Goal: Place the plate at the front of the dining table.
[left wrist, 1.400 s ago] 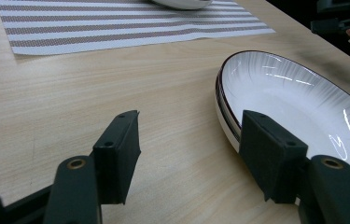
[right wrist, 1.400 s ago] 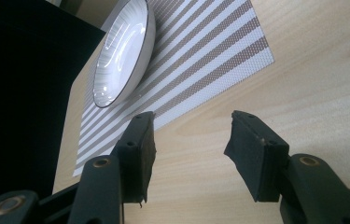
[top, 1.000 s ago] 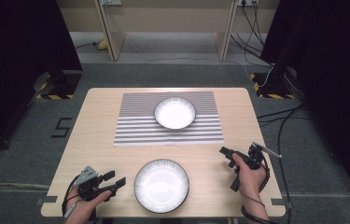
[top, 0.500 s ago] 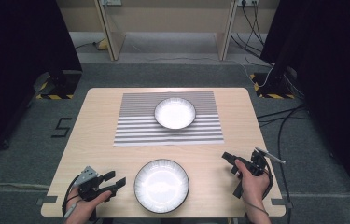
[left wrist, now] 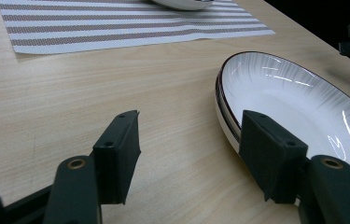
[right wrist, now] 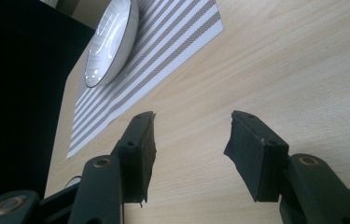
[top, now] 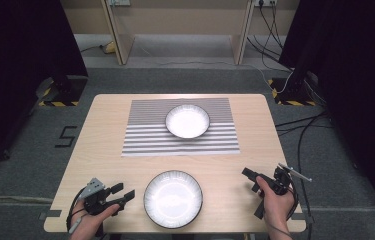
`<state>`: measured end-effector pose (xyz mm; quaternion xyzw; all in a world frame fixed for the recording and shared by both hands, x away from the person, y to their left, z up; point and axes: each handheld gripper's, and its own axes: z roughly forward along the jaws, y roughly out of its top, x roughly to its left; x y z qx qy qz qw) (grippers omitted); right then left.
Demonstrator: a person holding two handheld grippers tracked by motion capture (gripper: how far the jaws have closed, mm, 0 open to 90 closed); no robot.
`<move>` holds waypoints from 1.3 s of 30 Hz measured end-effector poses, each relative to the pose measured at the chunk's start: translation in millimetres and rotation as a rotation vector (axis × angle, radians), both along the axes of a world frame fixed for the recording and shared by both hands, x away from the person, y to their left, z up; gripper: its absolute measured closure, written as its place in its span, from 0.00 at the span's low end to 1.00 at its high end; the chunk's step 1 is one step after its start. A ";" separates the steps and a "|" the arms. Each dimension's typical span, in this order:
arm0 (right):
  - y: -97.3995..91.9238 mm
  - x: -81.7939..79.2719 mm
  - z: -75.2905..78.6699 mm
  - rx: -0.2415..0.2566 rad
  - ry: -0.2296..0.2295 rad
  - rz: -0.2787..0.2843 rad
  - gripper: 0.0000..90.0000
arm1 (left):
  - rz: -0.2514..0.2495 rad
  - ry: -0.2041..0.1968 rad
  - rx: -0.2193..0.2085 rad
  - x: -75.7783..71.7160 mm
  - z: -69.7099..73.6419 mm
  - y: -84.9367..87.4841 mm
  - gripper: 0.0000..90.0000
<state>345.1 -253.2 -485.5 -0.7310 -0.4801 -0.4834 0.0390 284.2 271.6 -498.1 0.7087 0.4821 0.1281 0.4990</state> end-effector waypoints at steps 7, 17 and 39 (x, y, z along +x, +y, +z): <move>-1.9 -5.5 -3.2 0.007 0.010 0.004 0.56 | 0.001 0.000 0.000 0.0 0.2 0.4 0.42; -6.7 -14.3 -7.6 0.002 0.014 -0.001 0.56 | 0.002 0.000 -0.001 0.1 0.3 0.5 0.42; -12.6 -38.1 -14.2 0.013 0.014 -0.015 0.56 | 0.003 0.005 0.002 0.1 -0.8 0.2 0.42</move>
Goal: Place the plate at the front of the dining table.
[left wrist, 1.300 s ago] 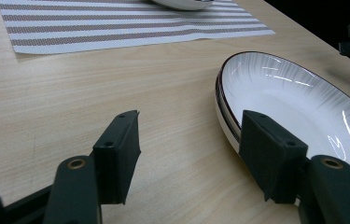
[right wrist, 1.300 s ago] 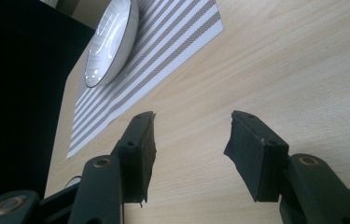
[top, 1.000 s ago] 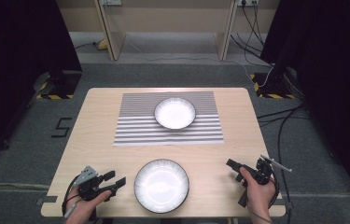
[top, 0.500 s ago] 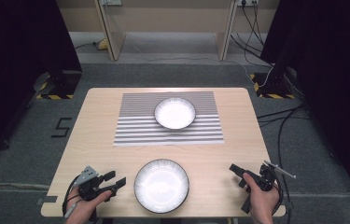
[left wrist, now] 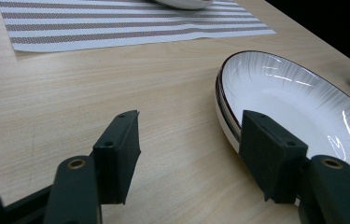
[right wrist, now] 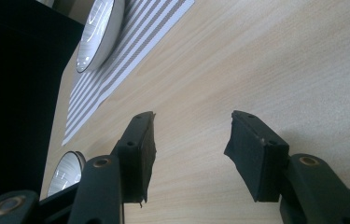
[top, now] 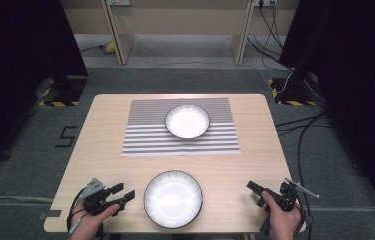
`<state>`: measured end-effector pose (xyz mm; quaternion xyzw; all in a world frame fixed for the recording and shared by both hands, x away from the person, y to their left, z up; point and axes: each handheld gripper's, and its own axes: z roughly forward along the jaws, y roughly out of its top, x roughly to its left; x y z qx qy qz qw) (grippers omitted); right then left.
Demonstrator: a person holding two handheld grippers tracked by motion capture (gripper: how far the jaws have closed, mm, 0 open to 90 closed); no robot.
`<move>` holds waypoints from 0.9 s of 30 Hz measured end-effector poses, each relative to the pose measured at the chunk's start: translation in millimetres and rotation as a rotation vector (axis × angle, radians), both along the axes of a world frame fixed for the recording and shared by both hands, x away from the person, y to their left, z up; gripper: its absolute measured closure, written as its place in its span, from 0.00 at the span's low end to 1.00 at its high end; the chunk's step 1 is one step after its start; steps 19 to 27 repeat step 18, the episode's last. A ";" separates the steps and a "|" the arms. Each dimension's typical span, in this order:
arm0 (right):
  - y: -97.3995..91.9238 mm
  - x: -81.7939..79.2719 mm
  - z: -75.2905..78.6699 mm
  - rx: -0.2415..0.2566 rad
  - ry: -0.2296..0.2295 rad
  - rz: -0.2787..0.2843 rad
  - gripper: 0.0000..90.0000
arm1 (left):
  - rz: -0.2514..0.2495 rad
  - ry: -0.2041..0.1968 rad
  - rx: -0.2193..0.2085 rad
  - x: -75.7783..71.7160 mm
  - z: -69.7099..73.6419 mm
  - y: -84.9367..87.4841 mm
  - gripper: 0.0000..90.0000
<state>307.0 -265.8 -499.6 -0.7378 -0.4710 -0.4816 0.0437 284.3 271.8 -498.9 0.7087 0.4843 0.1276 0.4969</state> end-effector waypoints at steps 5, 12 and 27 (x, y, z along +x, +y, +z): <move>-1.3 -4.5 -1.5 -0.001 -0.002 -0.004 0.56 | 0.002 0.000 -0.003 0.2 0.0 0.8 0.42; -3.2 -6.6 0.0 0.009 -0.010 -0.009 0.55 | 0.004 0.004 -0.011 0.6 0.7 1.8 0.42; -4.4 -9.6 0.5 0.020 -0.020 -0.017 0.54 | 0.005 0.012 -0.062 -0.1 6.6 3.2 0.39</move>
